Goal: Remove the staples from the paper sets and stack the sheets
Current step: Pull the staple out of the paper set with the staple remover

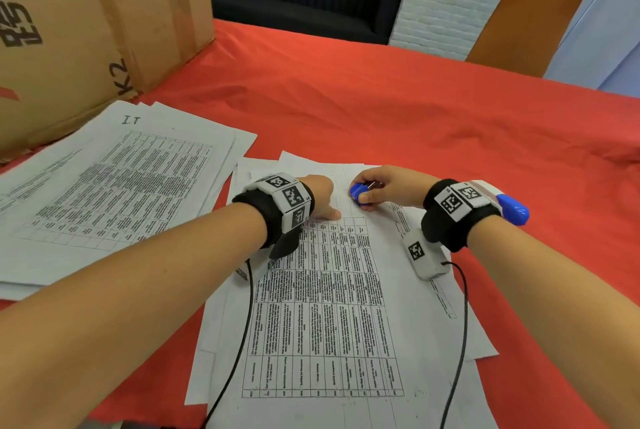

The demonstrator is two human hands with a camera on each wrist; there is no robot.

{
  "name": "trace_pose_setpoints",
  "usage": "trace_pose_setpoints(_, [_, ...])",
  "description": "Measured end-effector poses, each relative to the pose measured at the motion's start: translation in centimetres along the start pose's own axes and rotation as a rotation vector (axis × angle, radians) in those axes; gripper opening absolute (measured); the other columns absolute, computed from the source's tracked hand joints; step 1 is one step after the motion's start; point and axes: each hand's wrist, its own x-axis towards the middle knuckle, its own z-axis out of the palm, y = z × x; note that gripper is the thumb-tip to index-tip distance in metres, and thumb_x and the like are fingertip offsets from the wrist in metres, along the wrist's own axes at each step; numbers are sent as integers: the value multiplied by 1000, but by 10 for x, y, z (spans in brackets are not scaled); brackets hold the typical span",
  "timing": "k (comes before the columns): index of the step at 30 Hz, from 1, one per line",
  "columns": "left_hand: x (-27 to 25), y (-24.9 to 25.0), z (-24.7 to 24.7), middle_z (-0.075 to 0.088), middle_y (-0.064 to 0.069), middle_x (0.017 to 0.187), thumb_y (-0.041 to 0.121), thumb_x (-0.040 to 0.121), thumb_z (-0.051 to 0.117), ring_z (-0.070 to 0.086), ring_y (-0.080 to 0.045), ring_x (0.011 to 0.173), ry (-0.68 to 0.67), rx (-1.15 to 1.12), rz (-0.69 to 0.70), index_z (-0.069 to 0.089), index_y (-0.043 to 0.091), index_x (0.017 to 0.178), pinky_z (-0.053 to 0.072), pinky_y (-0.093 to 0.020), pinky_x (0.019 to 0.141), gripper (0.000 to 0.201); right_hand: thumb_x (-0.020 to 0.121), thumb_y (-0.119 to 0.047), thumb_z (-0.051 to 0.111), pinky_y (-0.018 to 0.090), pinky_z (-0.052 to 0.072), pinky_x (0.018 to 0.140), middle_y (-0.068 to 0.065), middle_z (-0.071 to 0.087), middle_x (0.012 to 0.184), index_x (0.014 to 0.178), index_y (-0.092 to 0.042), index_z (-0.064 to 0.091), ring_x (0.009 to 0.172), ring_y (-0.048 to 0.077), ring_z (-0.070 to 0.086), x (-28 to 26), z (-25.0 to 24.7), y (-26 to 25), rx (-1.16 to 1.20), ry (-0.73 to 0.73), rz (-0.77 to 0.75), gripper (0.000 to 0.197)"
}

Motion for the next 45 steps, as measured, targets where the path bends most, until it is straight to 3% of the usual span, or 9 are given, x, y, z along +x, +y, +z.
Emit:
trace_pose_setpoints(17, [-8, 3, 2, 57, -9, 104, 42, 94, 51, 47, -18, 90, 16, -3, -35, 56, 0, 121, 38, -28, 76, 51, 95, 7, 45, 20, 57, 72, 12, 55, 88, 103, 0, 57, 74, 17, 58, 2, 10, 13, 825, -7, 20, 16])
trace_pose_setpoints(22, [-12, -2, -1, 53, -2, 78, 45, 93, 52, 51, -18, 80, -8, -111, -74, 51, 10, 76, 40, -28, 71, 38, 96, 3, 45, 22, 56, 70, 12, 53, 86, 102, -2, 59, 69, 16, 59, -9, 8, 23, 929, 83, 10, 17])
trace_pose_setpoints(28, [-26, -9, -4, 49, -12, 75, 35, 104, 25, 44, -17, 59, -269, -1783, -230, 49, -1, 91, 40, -23, 52, 45, 95, -1, 51, 18, 53, 77, 9, 60, 93, 114, -1, 57, 76, 14, 61, -26, 5, -47, 553, -9, -171, 20])
trace_pose_setpoints(33, [-46, -23, 2, 53, -14, 65, 12, 102, 24, 48, -17, 57, -219, -2173, -247, 48, -2, 84, 44, -20, 54, 33, 90, -22, 64, 19, 42, 83, -2, 56, 112, 126, -13, 56, 95, 9, 53, -29, 5, -106, -406, 121, -273, 38])
trace_pose_setpoints(35, [-63, -38, 1, 49, -6, 58, 12, 100, 28, 44, -12, 46, -260, -2093, -199, 46, 6, 77, 36, -16, 44, 29, 90, -20, 64, 18, 45, 80, -1, 58, 113, 127, -11, 54, 94, 10, 56, -31, 10, -113, -230, 164, -311, 40])
trace_pose_setpoints(39, [-130, -75, -15, 25, 7, 52, 20, 96, 35, 21, -6, 41, -358, -1595, -50, 35, 21, 59, 11, -18, 39, 38, 89, -10, 64, 21, 54, 73, 4, 60, 96, 112, -5, 60, 81, 13, 61, -25, 27, -105, 1029, 231, -319, 24])
trace_pose_setpoints(41, [-174, -96, -19, 19, 6, 55, 23, 95, 39, 13, -9, 47, -411, -1213, 2, 32, 21, 54, 8, -20, 42, 42, 53, -10, 92, 24, 57, 67, 6, 65, 83, 83, -5, 73, 73, 16, 63, -14, 44, -88, 1531, 189, -161, 36])
trace_pose_setpoints(43, [-216, -114, -14, 22, 5, 52, 23, 90, 44, 15, -10, 46, -492, -857, -10, 33, 20, 53, 11, -21, 42, 39, 27, -9, 97, 26, 58, 62, 6, 66, 74, 68, -5, 73, 69, 15, 63, -11, 68, -67, 1684, 163, -70, 48])
trace_pose_setpoints(45, [-250, -135, 6, 28, 6, 45, 21, 90, 45, 22, -9, 38, -605, -605, -122, 36, 18, 54, 17, -17, 38, 38, 43, -10, 94, 26, 58, 61, 5, 65, 75, 74, -5, 67, 67, 14, 66, -16, 87, -49, 1669, 165, -78, 42])
